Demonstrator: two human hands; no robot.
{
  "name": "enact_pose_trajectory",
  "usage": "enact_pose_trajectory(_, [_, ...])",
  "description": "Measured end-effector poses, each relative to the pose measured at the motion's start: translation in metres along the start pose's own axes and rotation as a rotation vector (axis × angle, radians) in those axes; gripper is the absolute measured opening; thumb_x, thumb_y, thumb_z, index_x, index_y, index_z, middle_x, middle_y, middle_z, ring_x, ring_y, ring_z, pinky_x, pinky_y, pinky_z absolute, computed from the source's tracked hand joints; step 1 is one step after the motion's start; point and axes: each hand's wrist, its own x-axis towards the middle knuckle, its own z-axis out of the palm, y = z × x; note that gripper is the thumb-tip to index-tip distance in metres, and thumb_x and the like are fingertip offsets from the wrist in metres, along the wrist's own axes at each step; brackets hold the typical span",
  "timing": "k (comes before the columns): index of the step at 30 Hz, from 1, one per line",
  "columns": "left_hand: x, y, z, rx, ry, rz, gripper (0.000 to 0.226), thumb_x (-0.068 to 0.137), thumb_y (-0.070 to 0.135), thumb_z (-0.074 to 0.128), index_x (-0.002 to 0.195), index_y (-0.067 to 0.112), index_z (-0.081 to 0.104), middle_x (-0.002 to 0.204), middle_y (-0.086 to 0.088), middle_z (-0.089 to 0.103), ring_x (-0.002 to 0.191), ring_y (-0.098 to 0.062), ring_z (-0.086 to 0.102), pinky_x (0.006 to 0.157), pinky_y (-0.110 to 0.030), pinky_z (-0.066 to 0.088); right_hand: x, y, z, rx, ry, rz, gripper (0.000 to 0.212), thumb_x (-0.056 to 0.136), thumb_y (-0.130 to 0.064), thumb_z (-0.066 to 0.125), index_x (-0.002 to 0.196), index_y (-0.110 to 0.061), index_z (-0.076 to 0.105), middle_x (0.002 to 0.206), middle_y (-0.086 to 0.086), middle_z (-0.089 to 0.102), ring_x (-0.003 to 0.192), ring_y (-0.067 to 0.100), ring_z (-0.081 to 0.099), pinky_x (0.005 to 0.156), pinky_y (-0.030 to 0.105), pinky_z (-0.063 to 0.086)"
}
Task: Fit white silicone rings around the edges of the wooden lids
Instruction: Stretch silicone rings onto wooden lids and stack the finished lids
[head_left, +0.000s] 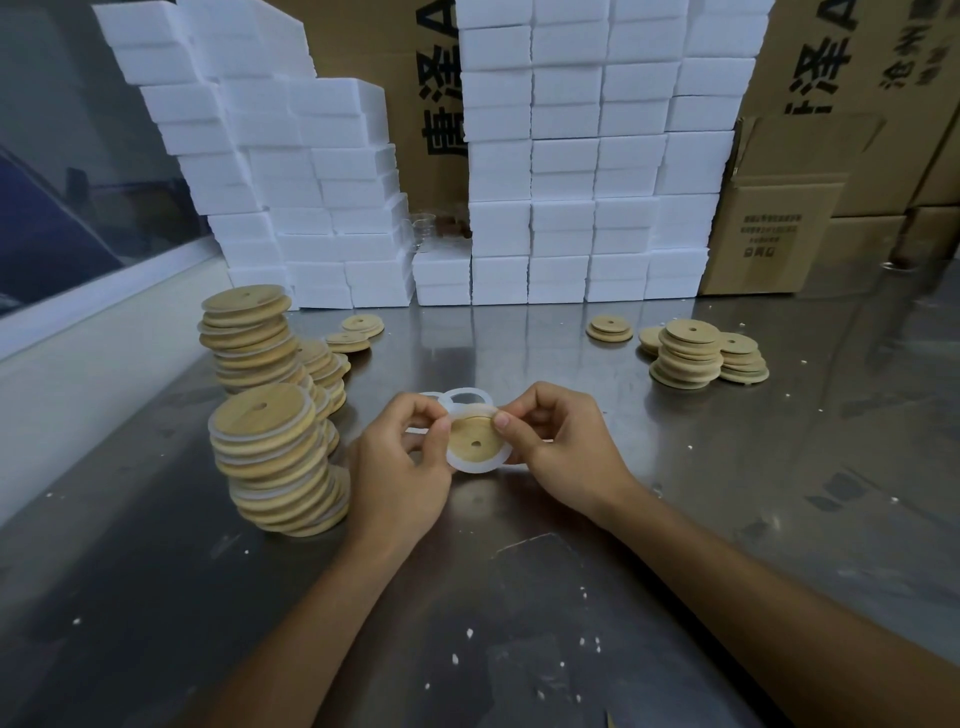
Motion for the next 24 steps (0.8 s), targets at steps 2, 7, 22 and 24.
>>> enact_pose_trajectory(2, [0.0004,0.0002,-0.0003,0.018,-0.003,0.01,0.034,0.087,-0.001,0.064,0.075,0.03,0.055,0.08,0.007,0.068,0.074,-0.011,0.069,0.063,-0.019,0.054,0.0005,0.0005,0.0006,0.009,0.002,0.003,0.012,0.09,-0.008,0.07,0.08,-0.012,0.065,0.082,0.013,0.074,0.078,0.024,0.073,0.076,0.044,0.06])
enact_pose_trajectory(7, [-0.0002,0.0009,-0.0023,0.036,-0.012,0.018,0.034,0.086,-0.002,0.064,0.073,0.029,0.055,0.078,0.009,0.067,0.068,-0.001,0.068,0.056,-0.009,0.048,0.001,0.0016,0.0012,0.017,0.004,0.012,0.014,0.09,-0.007,0.07,0.079,-0.013,0.065,0.081,0.013,0.074,0.076,0.023,0.072,0.074,0.04,0.06])
enact_pose_trajectory(22, [0.0015,-0.005,-0.0041,-0.033,-0.097,-0.014,0.028,0.086,-0.001,0.062,0.074,0.024,0.058,0.076,0.006,0.067,0.07,-0.01,0.069,0.06,-0.025,0.054,0.001,0.0012,0.0003,0.012,-0.003,0.004,0.013,0.09,-0.008,0.07,0.079,-0.012,0.066,0.082,0.011,0.074,0.078,0.02,0.072,0.072,0.031,0.059])
enact_pose_trajectory(24, [0.0011,-0.0036,-0.004,-0.028,-0.093,0.013,0.025,0.087,0.001,0.064,0.077,0.023,0.058,0.077,0.01,0.066,0.071,-0.007,0.069,0.06,-0.016,0.05,0.001,0.0016,0.0007,-0.001,-0.007,-0.009,0.014,0.09,-0.008,0.07,0.078,-0.015,0.065,0.082,0.01,0.074,0.079,0.021,0.072,0.077,0.036,0.059])
